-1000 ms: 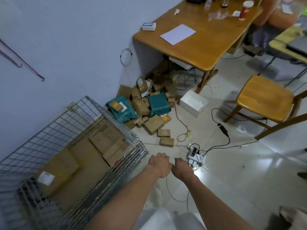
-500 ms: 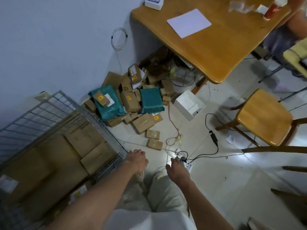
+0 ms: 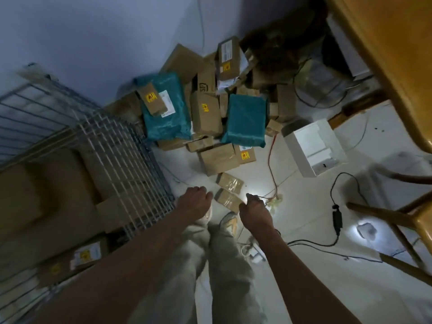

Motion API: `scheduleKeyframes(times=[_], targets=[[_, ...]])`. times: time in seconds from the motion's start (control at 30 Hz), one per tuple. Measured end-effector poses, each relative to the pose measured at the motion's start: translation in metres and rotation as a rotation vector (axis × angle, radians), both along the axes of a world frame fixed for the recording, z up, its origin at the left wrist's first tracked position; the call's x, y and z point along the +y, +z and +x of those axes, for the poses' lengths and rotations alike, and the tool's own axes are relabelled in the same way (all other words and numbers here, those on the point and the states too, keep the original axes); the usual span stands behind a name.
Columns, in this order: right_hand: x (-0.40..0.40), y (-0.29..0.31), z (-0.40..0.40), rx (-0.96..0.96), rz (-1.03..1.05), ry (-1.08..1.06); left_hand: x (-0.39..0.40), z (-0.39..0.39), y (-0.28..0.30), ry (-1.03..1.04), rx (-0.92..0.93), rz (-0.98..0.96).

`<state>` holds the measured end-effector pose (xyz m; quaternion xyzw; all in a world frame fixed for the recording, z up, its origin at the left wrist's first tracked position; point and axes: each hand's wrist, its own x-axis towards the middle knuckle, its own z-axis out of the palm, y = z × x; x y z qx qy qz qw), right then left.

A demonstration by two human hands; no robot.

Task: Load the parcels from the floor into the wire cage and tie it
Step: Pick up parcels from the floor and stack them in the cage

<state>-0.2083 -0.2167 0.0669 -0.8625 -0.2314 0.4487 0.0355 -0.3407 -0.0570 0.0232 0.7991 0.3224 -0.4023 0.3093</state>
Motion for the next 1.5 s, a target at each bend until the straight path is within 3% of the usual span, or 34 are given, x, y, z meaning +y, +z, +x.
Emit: scheduleKeyframes(times=[0.1,0.2,0.33,0.53,0.7,0.83,0.97,1.13,1.33,1.5], targets=[[0.026,-0.072,0.028,-0.007,-0.002,0.072,0.032,0.018,-0.088,0.210,0.087,-0.087],[0.046,-0.157,0.059,-0.071,-0.001,0.106,0.057,0.044,-0.164,0.406,-0.042,0.026],[0.075,-0.270,0.090,-0.050,-0.021,0.073,0.093,0.067,-0.268,0.577,0.001,0.040],[0.111,-0.409,0.109,0.053,0.003,-0.285,0.119,0.075,-0.394,0.960,0.042,-0.124],[0.109,-0.453,0.092,0.213,0.097,-0.609,0.104,0.084,-0.418,1.384,0.014,-0.375],[0.087,-0.418,0.083,0.364,0.053,-0.769,0.097,0.074,-0.390,1.484,-0.001,-0.389],[0.069,-0.330,0.099,0.511,0.083,-1.009,0.093,0.077,-0.298,1.468,-0.065,-0.387],[0.052,-0.160,0.119,0.455,0.124,-1.007,0.093,0.082,-0.132,1.342,-0.212,-0.350],[0.018,0.045,0.137,0.546,0.248,-0.915,0.076,0.068,0.071,1.303,-0.208,-0.513],[0.017,0.139,0.112,0.396,0.293,-0.739,0.027,0.052,0.169,1.206,-0.341,-0.265]])
